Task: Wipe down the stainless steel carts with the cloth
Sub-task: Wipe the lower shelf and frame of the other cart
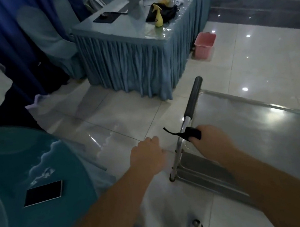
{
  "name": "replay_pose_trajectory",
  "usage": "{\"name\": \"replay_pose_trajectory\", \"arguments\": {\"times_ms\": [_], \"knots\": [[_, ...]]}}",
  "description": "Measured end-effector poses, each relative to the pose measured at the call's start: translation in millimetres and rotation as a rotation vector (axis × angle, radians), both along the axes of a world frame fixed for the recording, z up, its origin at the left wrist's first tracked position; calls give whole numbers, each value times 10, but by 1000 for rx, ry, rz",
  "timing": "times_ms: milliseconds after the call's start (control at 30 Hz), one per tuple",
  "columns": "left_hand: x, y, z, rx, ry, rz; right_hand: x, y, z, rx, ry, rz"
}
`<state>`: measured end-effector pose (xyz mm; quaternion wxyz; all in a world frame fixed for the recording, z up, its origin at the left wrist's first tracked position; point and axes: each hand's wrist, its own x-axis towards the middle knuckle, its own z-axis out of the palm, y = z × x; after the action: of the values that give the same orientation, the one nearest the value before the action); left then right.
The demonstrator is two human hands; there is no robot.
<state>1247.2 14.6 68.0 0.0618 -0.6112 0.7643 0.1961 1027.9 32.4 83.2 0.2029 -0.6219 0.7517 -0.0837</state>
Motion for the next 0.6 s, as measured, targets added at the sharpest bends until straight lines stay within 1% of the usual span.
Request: {"name": "replay_pose_trajectory", "arguments": {"times_ms": [167,367,467,600], "knots": [[211,-454,-9,-2,-26,80,326,-684,-104,1,-13,117],[482,-1157,183,-33,-54,215,434,-1581,-100,10,20,200],[579,-1510,207,-26,-84,251,462,-1990,-90,28,7,215],[629,-2048,79,8,-106,253,490,-2433,-209,48,11,201]]}}
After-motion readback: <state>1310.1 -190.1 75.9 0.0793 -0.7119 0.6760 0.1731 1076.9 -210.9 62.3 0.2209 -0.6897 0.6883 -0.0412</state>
